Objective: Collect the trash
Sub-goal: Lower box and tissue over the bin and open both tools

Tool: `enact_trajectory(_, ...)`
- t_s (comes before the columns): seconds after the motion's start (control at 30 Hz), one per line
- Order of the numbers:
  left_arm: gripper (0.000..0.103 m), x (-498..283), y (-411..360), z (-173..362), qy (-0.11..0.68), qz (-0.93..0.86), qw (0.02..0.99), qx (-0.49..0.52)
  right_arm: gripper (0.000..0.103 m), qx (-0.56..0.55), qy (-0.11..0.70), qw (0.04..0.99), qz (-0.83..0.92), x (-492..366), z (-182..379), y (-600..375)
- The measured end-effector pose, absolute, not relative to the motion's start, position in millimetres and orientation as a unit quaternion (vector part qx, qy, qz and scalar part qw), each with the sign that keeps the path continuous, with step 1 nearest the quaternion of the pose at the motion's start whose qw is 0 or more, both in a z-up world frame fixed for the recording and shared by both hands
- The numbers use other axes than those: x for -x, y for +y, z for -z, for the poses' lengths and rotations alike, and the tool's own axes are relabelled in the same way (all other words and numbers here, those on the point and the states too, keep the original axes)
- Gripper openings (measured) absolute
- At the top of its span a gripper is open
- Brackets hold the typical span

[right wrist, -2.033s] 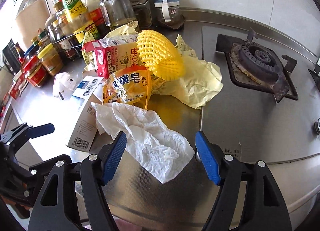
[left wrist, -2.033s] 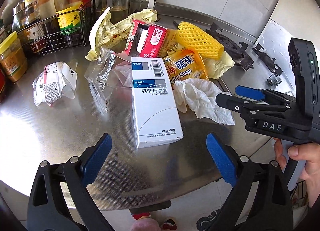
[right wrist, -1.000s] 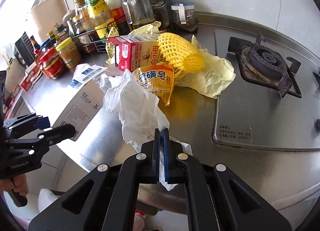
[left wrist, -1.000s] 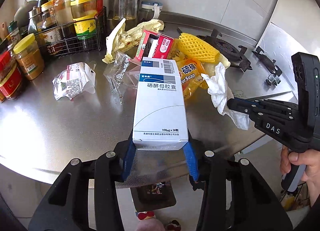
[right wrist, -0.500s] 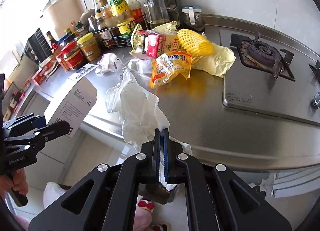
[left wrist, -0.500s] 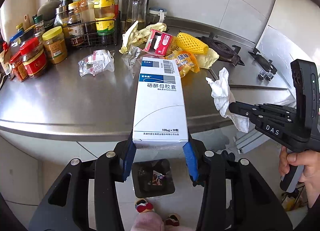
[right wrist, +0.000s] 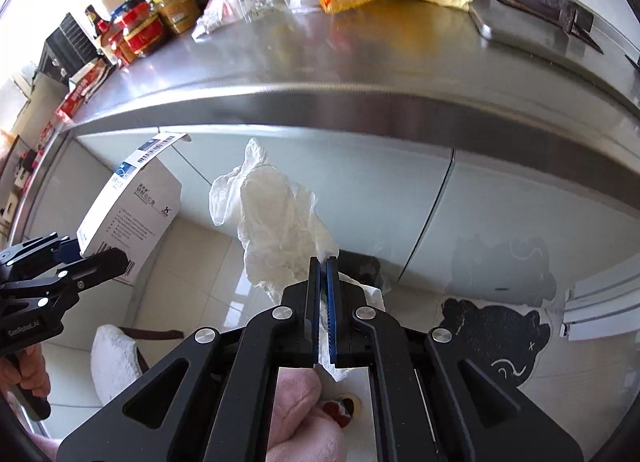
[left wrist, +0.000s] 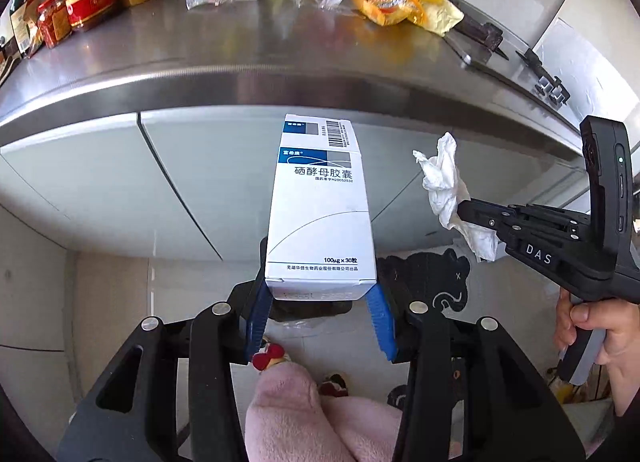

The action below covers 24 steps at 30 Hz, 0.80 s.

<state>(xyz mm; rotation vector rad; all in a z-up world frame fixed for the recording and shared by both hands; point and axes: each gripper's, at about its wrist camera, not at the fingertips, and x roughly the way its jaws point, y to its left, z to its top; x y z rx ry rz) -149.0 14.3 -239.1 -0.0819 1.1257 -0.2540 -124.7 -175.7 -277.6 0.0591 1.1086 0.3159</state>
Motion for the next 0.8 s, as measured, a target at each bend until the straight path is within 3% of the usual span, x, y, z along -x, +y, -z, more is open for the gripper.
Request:
enact_trajectory(0.43, 0.042, 126, 2, 369, 0.614, 0.139, 0.776, 0.036, 0.005, -0.105, 0.619, 0.771, -0.105, 85, 397, -163)
enact_trajectory(0.8, 0.042, 98, -10, 444, 0.652, 0.142, 0.744, 0.034, 0.005, -0.144, 0.664, 0.729, -0.084, 53, 464, -146)
